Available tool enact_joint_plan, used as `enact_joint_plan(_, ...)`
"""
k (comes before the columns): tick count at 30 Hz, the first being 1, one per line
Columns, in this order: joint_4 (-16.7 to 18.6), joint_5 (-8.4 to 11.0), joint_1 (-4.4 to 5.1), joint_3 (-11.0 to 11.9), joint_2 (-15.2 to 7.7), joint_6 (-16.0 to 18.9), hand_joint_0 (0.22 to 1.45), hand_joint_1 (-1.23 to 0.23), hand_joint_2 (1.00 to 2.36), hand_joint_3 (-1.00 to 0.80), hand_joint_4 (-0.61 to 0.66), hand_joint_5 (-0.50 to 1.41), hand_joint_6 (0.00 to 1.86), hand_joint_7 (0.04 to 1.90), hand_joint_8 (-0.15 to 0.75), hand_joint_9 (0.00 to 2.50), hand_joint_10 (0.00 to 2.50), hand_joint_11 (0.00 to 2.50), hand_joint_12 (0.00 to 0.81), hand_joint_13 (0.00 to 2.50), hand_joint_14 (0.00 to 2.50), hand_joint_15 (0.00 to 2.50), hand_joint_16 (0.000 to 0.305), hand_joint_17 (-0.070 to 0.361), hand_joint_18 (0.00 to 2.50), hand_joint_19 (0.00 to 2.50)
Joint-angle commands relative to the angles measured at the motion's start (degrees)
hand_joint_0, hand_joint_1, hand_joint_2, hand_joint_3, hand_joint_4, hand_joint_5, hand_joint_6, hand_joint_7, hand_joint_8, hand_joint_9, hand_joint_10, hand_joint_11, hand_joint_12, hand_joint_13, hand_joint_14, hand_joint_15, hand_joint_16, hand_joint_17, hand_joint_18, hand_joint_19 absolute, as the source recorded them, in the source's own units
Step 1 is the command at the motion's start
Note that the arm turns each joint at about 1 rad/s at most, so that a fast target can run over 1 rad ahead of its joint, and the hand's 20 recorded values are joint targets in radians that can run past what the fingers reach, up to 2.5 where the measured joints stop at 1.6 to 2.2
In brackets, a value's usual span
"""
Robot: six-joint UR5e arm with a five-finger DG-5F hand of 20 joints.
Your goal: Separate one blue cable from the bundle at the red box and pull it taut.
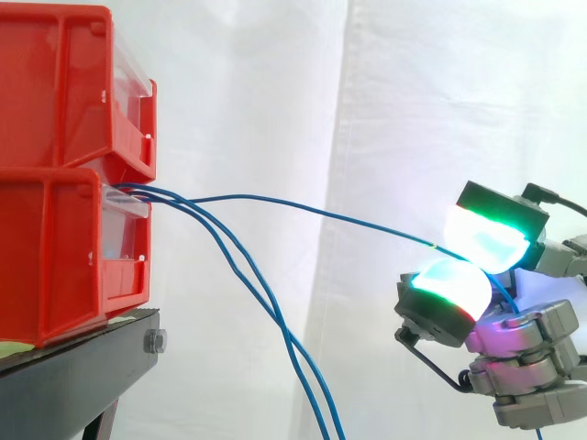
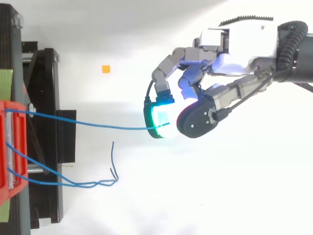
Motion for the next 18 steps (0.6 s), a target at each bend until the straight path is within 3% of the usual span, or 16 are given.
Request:
enact_joint_plan(1, -0.1, 0.25, 0.01, 0.0, 0.0, -0.1, 0.74, -0.74, 1.02, -0.20, -0.29, -0.20, 0.96, 1.26, 0.215, 0.99, 1.13, 1.58, 0.324, 0.78, 2.37, 1.47, 0.035, 0.079, 1.09, 1.88)
enact_joint_plan(6, -0.1, 0.17, -0.07, 0.0, 0.0, -0.1, 0.75, -0.75, 1.02, -0.07, -0.28, -0.19, 0.96, 1.43, 0.220, 1.05, 1.15, 1.61, 0.322, 0.82, 2.44, 1.45, 0.035, 0.079, 1.13, 1.91)
enact_joint_plan(18, -0.1, 0.25, 0.01, 0.0, 0.0, -0.1, 0.76, -0.74, 1.02, -0.07, -0.25, -0.19, 0.97, 1.40, 0.231, 1.05, 1.22, 1.60, 0.334, 0.85, 2.48, 1.46, 0.036, 0.080, 1.17, 1.94)
